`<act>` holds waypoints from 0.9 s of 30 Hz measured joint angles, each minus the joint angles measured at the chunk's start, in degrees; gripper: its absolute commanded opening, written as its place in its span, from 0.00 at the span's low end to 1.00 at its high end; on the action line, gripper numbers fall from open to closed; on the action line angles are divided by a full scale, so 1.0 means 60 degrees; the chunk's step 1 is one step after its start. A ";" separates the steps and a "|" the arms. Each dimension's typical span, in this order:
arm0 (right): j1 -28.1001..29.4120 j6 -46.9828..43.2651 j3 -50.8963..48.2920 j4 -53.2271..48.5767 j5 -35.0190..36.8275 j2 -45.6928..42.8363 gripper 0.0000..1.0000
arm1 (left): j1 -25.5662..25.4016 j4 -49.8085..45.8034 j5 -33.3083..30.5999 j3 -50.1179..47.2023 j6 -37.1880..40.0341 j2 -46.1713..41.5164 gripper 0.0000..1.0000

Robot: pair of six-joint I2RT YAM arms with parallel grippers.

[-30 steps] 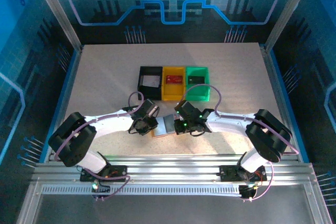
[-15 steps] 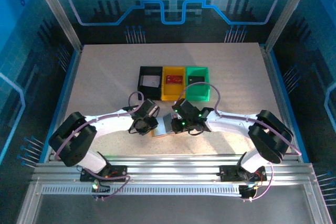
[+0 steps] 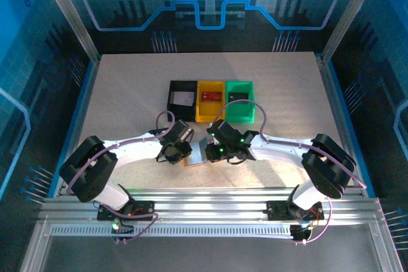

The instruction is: Take the credit cards out of the card holder

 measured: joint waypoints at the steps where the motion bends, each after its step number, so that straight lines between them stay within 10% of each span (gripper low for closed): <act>1: 0.0004 0.0004 0.0000 -0.0004 -0.0025 0.0000 0.15 | 0.0000 0.0000 0.0000 0.0000 0.0004 0.0000 0.20; 27: 0.0127 0.0004 0.0000 0.0011 -0.0106 -0.0146 0.17 | -0.0004 0.0004 0.0000 -0.0007 0.0000 -0.0022 0.20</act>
